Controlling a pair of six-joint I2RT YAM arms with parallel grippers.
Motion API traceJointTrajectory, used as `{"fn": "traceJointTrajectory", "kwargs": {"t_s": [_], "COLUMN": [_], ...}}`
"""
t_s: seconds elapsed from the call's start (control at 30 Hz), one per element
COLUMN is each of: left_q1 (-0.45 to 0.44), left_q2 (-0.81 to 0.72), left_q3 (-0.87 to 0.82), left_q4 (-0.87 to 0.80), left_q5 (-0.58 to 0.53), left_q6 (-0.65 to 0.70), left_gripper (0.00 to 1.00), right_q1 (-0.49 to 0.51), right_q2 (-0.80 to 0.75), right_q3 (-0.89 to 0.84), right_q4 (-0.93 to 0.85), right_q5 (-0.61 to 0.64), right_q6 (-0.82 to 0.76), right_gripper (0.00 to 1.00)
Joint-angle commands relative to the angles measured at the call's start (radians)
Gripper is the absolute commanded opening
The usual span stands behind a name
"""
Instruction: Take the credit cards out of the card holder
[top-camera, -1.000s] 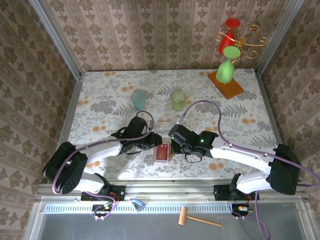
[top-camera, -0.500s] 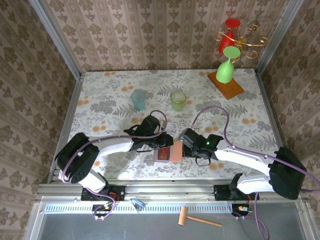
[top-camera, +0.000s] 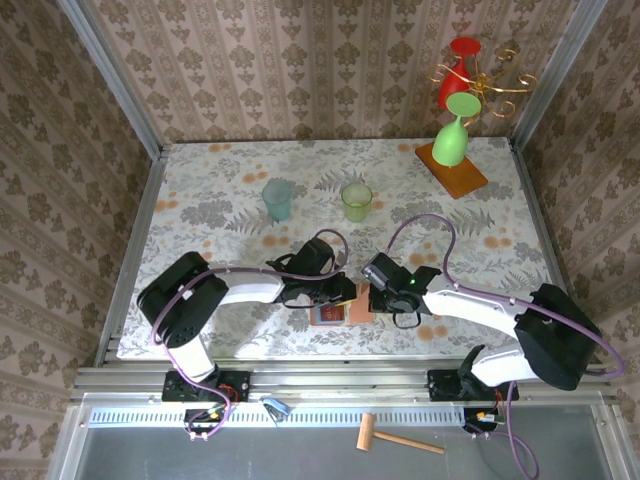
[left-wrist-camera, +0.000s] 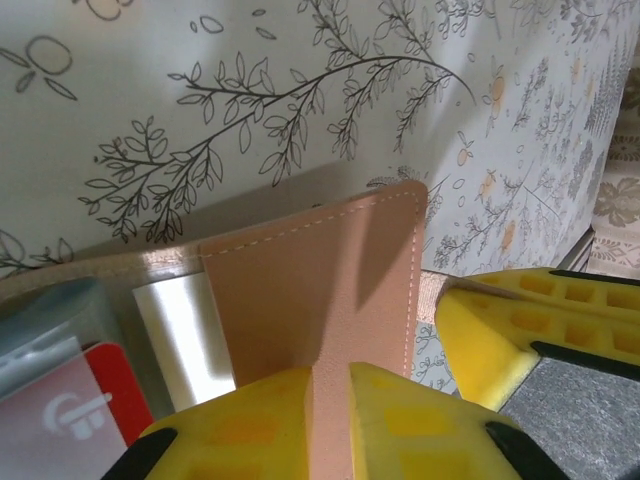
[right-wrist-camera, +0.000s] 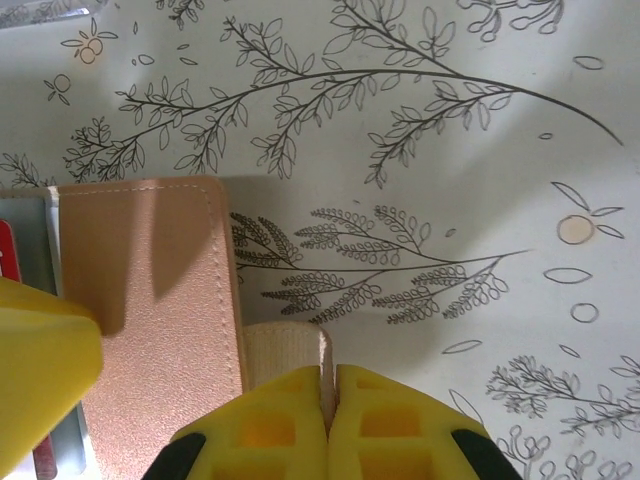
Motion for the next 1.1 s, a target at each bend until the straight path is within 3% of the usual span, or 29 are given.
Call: {"fn": "traceJointTrajectory", "kwargs": {"t_s": [0.0,0.1,0.37,0.67,0.73,0.87,0.93,1.07], "left_q1": [-0.008,-0.007,-0.003,0.001,0.001,0.001,0.002,0.005], "left_q2": [0.02,0.031,0.008,0.0,-0.001,-0.002,-0.004,-0.017], "left_q3": [0.029,0.047,0.038,0.019,0.016,0.017,0.016,0.009], "left_q4": [0.011,-0.041,-0.078,-0.057,-0.054,-0.052,-0.052,-0.044], "left_q5": [0.023,0.013,0.0,0.001,0.002,0.0,-0.001,-0.004], "left_q6": [-0.017,0.003,0.024,0.014,0.013,0.012,0.01,-0.002], "left_gripper": [0.17,0.16,0.16,0.16,0.16,0.16,0.16,0.16], "right_q1": [-0.004,-0.003,-0.003,-0.003,-0.003,-0.004,-0.003,0.002], "right_q2": [0.019,0.019,-0.083,-0.174,-0.174,-0.134,-0.098,-0.032], "right_q3": [0.007,0.008,0.046,0.109,0.114,0.106,0.105,0.101], "right_q4": [0.029,0.001,-0.135,-0.116,-0.08,0.026,0.048,0.015], "right_q5": [-0.043,-0.039,0.02,-0.056,-0.091,-0.216,-0.255,-0.228], "right_q6": [-0.02,-0.009,-0.004,-0.003,-0.003,0.013,0.02,0.039], "right_gripper": [0.0,0.0,0.19,0.33,0.32,0.2,0.19,0.17]}}
